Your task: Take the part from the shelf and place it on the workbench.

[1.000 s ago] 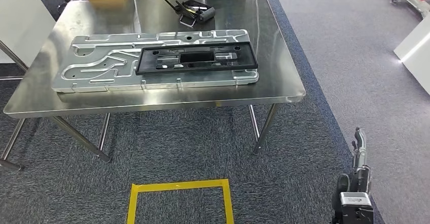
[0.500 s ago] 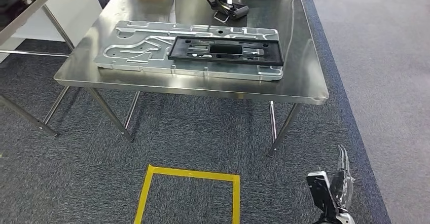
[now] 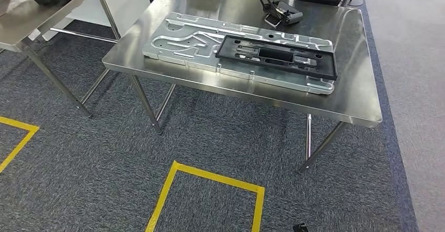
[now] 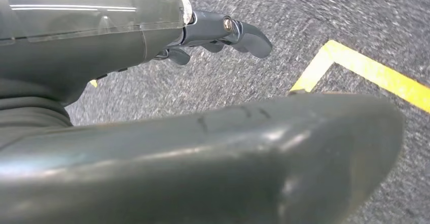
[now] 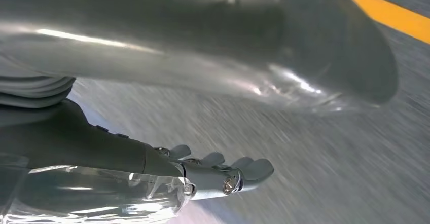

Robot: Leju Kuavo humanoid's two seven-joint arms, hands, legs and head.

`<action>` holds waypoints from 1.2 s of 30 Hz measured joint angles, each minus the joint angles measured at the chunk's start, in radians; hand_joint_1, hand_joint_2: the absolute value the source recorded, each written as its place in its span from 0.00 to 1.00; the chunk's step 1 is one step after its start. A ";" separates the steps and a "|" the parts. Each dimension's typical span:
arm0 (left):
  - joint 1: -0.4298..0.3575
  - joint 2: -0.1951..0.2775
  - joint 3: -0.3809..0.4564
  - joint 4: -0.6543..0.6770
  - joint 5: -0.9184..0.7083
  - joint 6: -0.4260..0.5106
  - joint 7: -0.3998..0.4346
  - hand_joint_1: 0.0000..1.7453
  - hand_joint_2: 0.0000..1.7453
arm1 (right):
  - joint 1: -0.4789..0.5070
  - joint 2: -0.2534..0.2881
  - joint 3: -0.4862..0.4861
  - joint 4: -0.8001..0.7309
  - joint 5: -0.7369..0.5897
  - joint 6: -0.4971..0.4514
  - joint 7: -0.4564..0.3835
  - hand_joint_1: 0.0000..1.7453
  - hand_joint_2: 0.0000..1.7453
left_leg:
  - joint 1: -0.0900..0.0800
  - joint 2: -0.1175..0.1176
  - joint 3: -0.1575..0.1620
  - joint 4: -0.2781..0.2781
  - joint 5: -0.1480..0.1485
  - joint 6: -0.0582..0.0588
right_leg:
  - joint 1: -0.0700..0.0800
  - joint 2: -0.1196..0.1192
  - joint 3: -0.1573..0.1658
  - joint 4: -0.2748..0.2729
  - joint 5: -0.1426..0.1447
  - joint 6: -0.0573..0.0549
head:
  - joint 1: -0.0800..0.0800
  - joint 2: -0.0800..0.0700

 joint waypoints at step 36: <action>-0.004 0.000 -0.012 0.000 -0.074 -0.040 0.048 0.00 0.00 | -0.008 0.019 -0.088 0.125 -0.015 0.191 0.118 0.00 0.00 | 0.004 0.018 -0.036 0.056 -0.038 -0.044 | -0.010 -0.041 0.003 -0.014 -0.003 -0.027 | 0.000 0.000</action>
